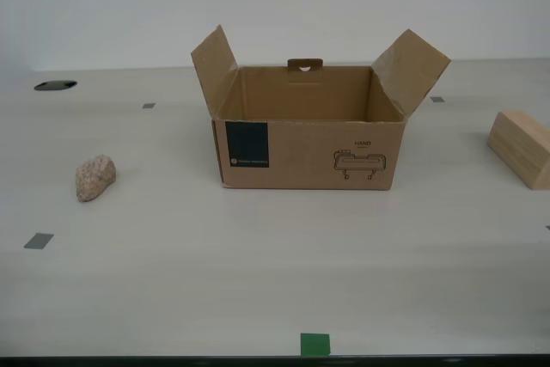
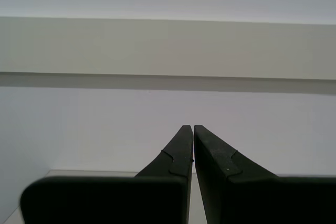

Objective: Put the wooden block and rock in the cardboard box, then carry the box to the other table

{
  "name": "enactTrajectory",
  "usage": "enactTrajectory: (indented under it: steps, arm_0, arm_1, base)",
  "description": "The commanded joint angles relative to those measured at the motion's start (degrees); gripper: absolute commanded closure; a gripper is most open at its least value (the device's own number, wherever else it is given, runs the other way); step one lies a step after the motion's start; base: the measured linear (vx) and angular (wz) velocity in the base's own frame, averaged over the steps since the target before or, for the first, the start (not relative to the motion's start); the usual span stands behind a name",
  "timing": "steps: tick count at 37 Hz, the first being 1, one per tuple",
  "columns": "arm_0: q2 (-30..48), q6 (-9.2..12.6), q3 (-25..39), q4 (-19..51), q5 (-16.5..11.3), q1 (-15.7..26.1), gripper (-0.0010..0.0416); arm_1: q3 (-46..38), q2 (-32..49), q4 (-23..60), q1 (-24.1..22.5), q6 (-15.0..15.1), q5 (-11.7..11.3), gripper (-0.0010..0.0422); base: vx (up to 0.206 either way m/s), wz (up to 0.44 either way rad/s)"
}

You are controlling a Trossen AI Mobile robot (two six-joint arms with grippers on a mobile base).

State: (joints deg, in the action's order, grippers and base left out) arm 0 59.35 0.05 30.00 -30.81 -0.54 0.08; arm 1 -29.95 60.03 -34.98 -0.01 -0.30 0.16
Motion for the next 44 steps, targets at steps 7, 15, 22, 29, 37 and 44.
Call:
enactTrajectory:
  steps: [7,15,22,29,37,44]
  arm_0:
    - [0.04,0.09,0.04,-0.02,-0.11,-0.02,0.0405]
    - [0.04,0.09,0.04,0.00,-0.11,-0.02,0.0406]
    - [0.04,0.09,0.04,0.02,-0.11,-0.02,0.0406]
    - [0.04,0.09,0.04,0.02,-0.11,-0.02,0.0406]
    - [0.02,0.11,0.04,0.35,-0.11,-0.02,0.0406]
    - [-0.11,0.11,0.04,2.75,-0.11,-0.02,0.0406]
  arm_1:
    - [-0.02,0.00,-0.28,0.00,-0.09,-0.09,0.0412]
    - [-0.02,0.00,-0.28,-0.02,-0.09,-0.09,0.0412]
    - [-0.02,0.00,-0.28,-0.02,-0.09,-0.09,0.0412]
    - [-0.04,0.00,-0.28,-0.02,-0.09,-0.09,0.0412]
    - [-0.48,0.00,-0.24,-0.02,-0.11,-0.07,0.0412]
    - [-1.14,-0.02,-0.20,-0.02,-0.11,-0.04,0.0412]
  base:
    - [0.000,0.000]
    - [0.000,0.000]
    - [0.000,0.000]
    - [0.000,0.000]
    - [0.000,0.000]
    - [0.000,0.000]
